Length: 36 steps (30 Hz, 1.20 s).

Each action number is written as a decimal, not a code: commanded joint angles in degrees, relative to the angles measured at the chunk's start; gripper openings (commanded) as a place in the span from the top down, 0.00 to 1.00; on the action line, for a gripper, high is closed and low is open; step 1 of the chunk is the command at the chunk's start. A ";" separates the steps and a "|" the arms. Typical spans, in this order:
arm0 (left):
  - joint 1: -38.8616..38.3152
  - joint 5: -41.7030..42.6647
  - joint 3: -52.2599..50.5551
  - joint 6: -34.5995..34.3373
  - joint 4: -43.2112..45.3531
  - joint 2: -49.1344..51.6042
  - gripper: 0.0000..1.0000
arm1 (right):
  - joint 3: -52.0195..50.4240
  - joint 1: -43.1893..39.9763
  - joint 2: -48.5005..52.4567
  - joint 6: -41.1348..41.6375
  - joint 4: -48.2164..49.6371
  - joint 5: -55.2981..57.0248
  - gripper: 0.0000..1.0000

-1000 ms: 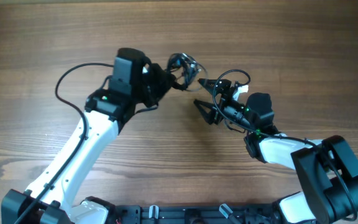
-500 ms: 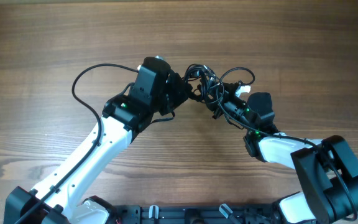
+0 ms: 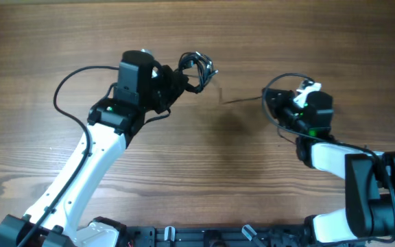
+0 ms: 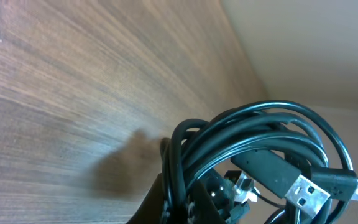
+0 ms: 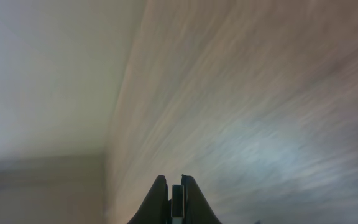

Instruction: Untangle cables

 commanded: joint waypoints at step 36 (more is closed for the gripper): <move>-5.79 8.28 0.37 76.15 -8.90 5.95 0.96 | 0.83 20.70 -12.81 -2.69 -1.70 -10.56 0.23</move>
